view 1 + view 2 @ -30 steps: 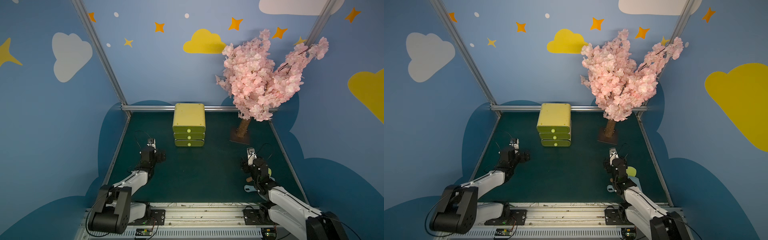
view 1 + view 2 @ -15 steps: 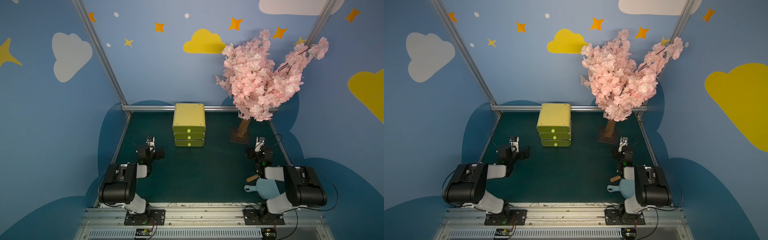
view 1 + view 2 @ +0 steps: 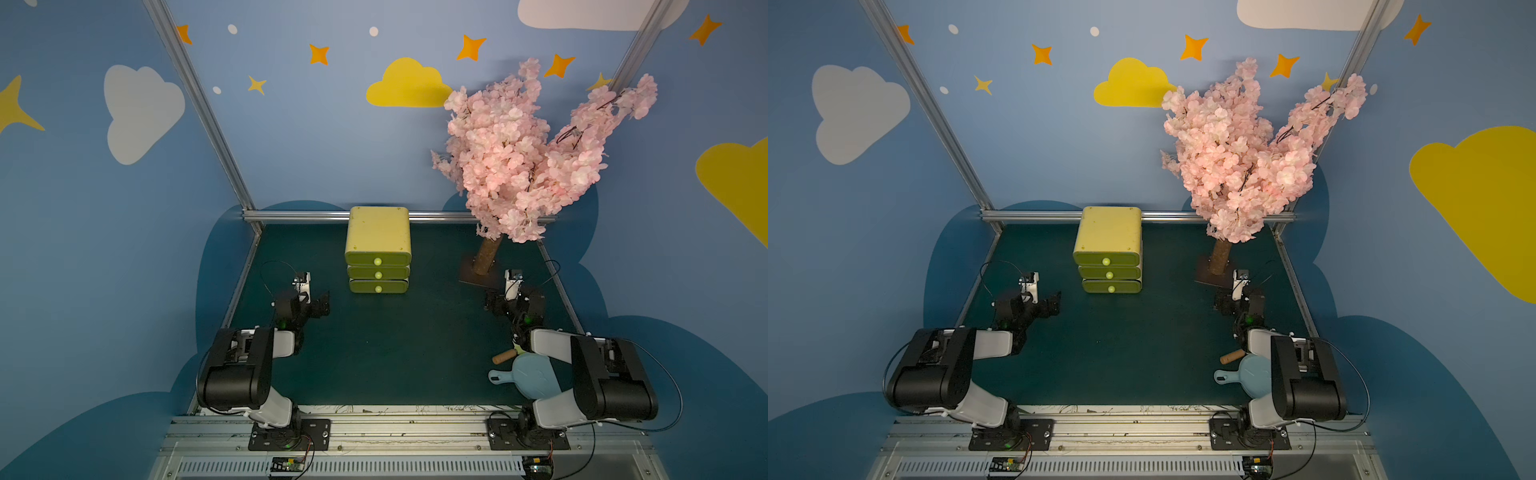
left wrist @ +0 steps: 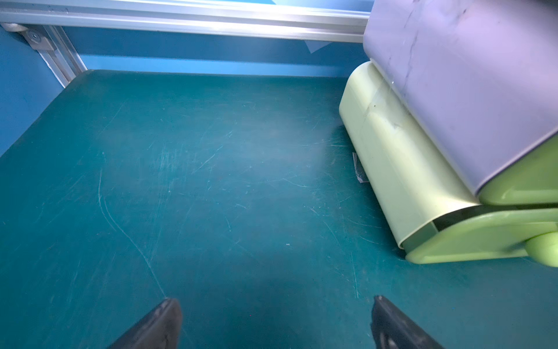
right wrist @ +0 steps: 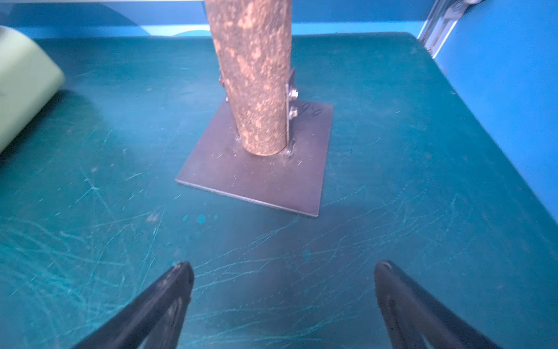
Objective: Place the plugs into the drawer by color
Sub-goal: Reset both arms
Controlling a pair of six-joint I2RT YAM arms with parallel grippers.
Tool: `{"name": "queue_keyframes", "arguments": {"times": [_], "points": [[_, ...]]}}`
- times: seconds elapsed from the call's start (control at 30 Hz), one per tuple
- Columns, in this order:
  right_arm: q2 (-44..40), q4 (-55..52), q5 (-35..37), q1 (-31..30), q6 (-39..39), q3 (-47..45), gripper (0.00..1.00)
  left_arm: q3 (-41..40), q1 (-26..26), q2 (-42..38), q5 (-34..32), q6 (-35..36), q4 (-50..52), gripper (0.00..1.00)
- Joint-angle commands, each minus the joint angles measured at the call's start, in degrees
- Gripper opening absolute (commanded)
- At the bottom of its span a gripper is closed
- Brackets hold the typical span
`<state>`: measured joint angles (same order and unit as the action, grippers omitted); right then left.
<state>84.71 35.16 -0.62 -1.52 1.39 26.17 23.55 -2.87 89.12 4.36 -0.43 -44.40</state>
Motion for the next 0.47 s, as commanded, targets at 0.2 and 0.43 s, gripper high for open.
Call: {"name": "queue_keyframes", "arguments": {"times": [0.2, 0.43], "points": [[-0.05, -1.42, -1.58, 0.38, 0.43, 1.2, 0.98, 1.92, -0.36, 0.66, 0.28, -0.92, 1.11, 1.0], [-0.33, -1.04, -1.44, 0.2, 0.55, 0.8, 0.98, -0.33, 0.05, -1.05, 0.3, 0.09, -1.5, 1.0]]}}
